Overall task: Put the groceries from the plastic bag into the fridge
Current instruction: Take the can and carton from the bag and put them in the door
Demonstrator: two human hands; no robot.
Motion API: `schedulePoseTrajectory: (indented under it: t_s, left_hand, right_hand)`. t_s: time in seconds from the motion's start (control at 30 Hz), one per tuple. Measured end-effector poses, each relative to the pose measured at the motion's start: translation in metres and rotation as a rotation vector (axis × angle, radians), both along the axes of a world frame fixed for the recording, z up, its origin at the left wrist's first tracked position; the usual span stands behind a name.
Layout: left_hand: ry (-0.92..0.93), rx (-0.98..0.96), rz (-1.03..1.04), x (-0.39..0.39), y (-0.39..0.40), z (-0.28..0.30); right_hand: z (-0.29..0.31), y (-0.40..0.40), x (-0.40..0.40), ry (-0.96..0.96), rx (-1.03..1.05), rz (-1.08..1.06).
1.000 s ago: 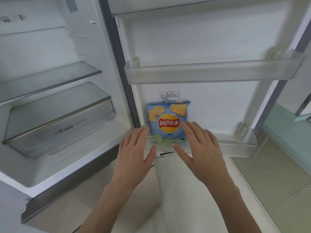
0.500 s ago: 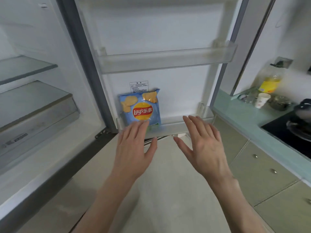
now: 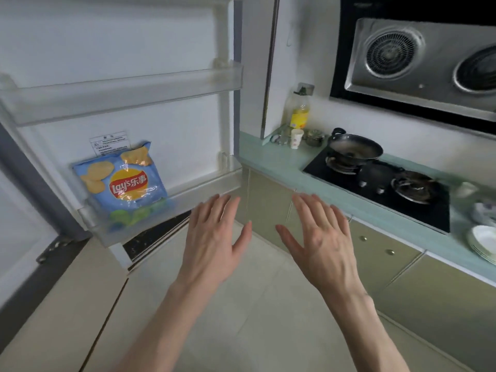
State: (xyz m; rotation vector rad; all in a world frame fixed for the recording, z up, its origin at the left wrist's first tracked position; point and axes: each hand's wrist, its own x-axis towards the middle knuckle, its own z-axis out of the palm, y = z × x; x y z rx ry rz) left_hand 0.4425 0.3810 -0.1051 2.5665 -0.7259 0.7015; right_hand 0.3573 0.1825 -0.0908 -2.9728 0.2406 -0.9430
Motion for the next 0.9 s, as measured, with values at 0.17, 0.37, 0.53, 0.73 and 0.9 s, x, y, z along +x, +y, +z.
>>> schedulePoseTrajectory:
  t_s: [0.17,0.37,0.53,0.73,0.9]
  left_hand:
    - [-0.02,0.003,-0.151,-0.014,-0.067,0.007]
    - [0.006,-0.018,-0.327,-0.044,-0.162,0.019]
    - [-0.014,-0.037,-0.498,-0.082,-0.245,0.023]
    - [-0.044,-0.037,-0.63,-0.133,-0.33,0.022]
    - [-0.034,-0.031,-0.698,-0.174,-0.399,0.018]
  right_hand:
    - [0.0,-0.054,-0.044,0.019,0.002,-0.177]
    - [0.002,-0.136,-0.116,0.048,-0.003,-0.382]
    - [0.005,-0.196,-0.178,0.01,0.021,-0.543]
    - [0.003,-0.262,-0.244,-0.022,0.032,-0.679]
    - [-0.004,-0.319,-0.299,-0.036,0.055,-0.756]
